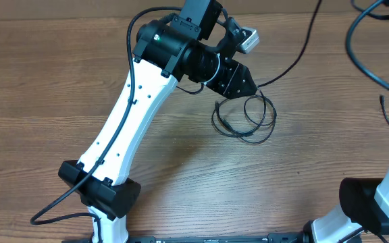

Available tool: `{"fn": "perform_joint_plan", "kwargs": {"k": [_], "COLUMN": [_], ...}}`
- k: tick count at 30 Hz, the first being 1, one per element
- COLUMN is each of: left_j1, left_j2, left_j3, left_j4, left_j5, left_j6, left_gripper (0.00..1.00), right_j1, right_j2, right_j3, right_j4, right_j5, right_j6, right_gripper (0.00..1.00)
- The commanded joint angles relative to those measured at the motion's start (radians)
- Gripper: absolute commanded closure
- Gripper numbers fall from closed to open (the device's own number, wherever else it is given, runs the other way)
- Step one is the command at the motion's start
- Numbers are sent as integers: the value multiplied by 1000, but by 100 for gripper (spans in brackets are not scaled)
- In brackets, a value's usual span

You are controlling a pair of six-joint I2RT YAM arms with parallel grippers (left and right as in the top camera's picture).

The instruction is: Untangle cables

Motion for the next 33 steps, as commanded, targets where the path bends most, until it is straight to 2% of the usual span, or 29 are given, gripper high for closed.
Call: {"fn": "perform_joint_plan", "kwargs": {"k": [1, 2, 6, 11, 18, 26, 33], "left_j1": [-41, -54, -95, -113, -97, -92, -94], "left_j2": [9, 9, 9, 9, 9, 9, 9], "left_j3": [14, 14, 14, 14, 14, 14, 14], "left_j4": [4, 11, 16, 17, 2, -40, 32], "left_j5": [51, 18, -177, -216, -301, -415, -455], "left_j6": [-123, -159, -542, -829, -967, -1306, -1560], "left_gripper": [58, 52, 49, 51, 53, 53, 53], "right_j1": [-17, -17, -17, -17, -17, -16, -16], "right_j2": [3, 3, 5, 11, 13, 13, 12], "right_j3": [1, 1, 1, 1, 1, 1, 1], "right_j4": [20, 21, 26, 39, 57, 65, 65], "right_j5": [-52, -55, -65, -145, -208, -338, -407], "right_j6": [-29, -29, -48, -113, -137, -308, -345], "right_gripper": [96, 96, 96, 96, 96, 96, 96]}}
